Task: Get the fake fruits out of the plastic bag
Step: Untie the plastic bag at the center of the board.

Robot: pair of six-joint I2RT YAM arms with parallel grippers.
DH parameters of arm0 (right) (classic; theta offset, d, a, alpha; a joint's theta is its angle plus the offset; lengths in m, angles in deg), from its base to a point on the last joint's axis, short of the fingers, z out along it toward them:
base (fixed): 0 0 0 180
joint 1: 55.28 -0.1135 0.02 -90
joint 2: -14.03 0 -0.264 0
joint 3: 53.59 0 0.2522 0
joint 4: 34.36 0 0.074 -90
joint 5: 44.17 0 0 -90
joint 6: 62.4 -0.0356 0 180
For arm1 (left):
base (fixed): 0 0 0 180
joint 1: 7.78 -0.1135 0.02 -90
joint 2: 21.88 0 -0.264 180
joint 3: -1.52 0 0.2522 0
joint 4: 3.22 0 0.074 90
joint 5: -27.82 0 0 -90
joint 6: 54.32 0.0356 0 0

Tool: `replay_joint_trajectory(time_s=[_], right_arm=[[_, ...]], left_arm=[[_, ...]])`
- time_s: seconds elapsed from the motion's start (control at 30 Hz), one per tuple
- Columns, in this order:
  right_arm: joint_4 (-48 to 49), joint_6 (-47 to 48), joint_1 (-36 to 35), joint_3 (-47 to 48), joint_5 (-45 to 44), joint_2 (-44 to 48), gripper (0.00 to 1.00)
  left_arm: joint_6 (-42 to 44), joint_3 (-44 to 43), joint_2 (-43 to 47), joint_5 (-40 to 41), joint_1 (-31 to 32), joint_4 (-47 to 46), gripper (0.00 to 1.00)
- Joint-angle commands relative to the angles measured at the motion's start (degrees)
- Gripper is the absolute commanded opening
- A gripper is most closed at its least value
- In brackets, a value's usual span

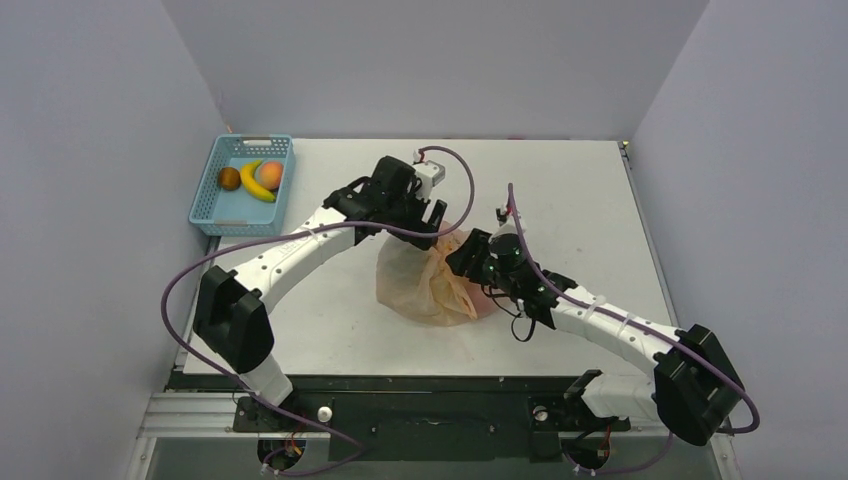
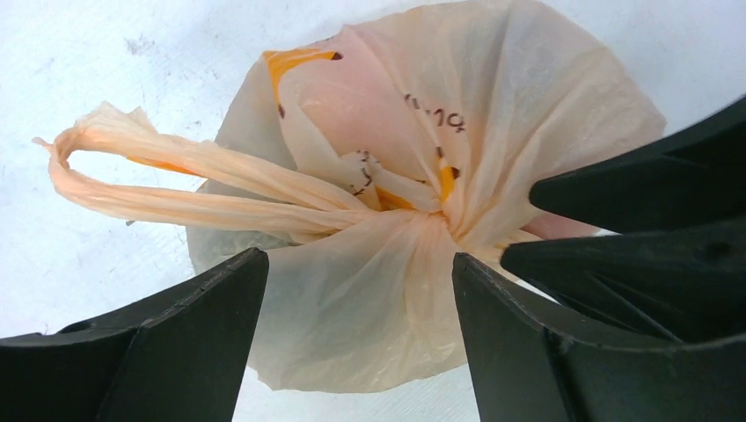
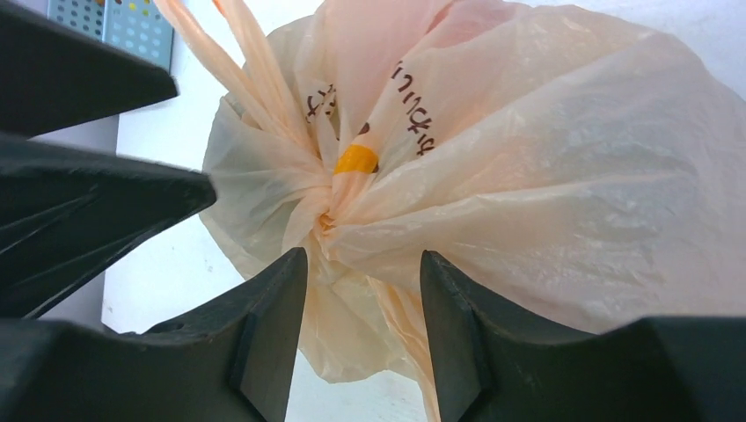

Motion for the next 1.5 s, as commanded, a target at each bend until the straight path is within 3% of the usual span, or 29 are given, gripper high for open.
replay_joint_trajectory(time_s=[0.0, 0.13, 0.3, 0.57, 0.97, 1.03, 1.23, 1.47], right_arm=[[3.2, -6.6, -0.2, -1.2, -3.3, 2.8, 0.46], [1.4, -11.6, 0.2, -1.4, -4.0, 2.5, 0.44], [0.7, -14.6, 1.2, -2.3, -3.8, 2.7, 0.45], [-0.9, -14.5, 1.9, -3.5, -5.9, 5.8, 0.42], [0.1, -15.0, 2.2, -1.8, -4.5, 3.8, 0.42], [0.5, -15.5, 2.2, -1.4, -3.2, 2.9, 0.42], [1.9, -16.5, 1.3, -1.0, -1.5, 0.7, 0.42], [4.1, -17.2, 0.1, -0.4, -1.7, -1.3, 0.42]], left_arm=[[1.9, -1.2, 2.4, 3.1, 4.2, -0.8, 0.75], [3.7, -1.9, 0.2, 5.5, 8.8, 1.8, 0.74], [4.4, 5.6, 2.9, 5.7, 10.3, -6.2, 0.7], [2.5, 5.3, 0.9, 8.1, 11.2, -5.9, 0.49], [1.9, 1.1, -4.4, 7.1, 11.3, -1.0, 0.46], [2.1, 0.7, -4.8, 7.2, 11.3, -0.4, 0.39], [3.1, 1.4, -3.2, 8.2, 11.3, -0.9, 0.01], [4.4, 3.2, 0.2, 6.8, 11.3, -3.1, 0.0]])
